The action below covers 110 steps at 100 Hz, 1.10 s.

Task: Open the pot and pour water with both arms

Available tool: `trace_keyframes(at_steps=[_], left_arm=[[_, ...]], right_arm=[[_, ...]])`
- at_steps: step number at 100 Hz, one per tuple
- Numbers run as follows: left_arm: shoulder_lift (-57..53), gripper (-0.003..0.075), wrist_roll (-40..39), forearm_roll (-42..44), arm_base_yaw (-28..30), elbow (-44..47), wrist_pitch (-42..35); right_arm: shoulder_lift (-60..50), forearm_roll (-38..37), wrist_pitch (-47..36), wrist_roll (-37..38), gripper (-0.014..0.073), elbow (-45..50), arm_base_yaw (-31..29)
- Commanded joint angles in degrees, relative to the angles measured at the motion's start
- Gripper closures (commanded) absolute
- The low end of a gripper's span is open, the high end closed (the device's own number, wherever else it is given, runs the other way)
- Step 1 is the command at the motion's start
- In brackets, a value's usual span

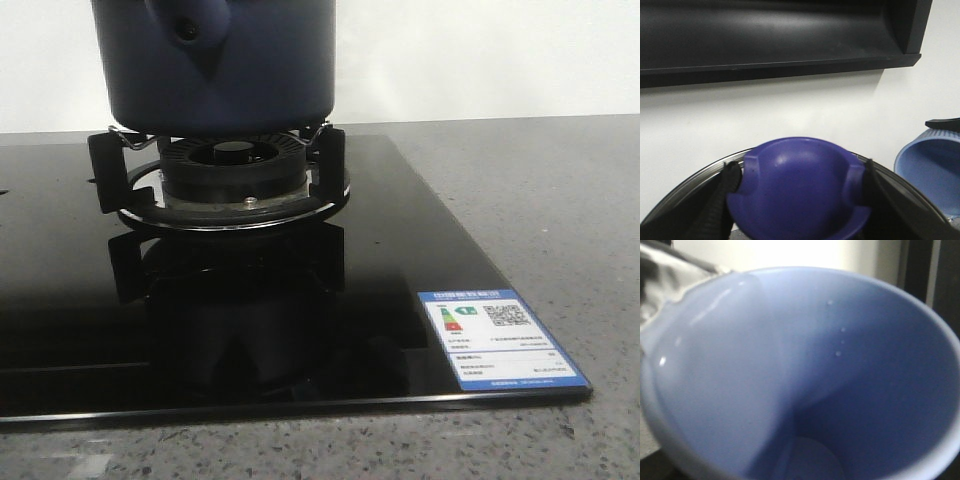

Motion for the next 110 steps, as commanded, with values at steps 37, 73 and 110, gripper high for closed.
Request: trace_keyframes(at_steps=[37, 73, 110], left_arm=[[-1.7, 0.0334, 0.0, -0.2, 0.1, -2.5, -5.4], [-1.7, 0.0334, 0.0, -0.2, 0.1, -2.5, -5.4], [-1.7, 0.0334, 0.0, -0.2, 0.1, -2.5, -5.4]], right_arm=[[-2.4, -14.3, -3.5, -0.3, 0.0268, -2.3, 0.1], [-2.4, -16.4, -5.2, -0.3, 0.0268, -2.3, 0.1], [-2.4, -16.8, -5.2, -0.2, 0.0268, -2.3, 0.1]])
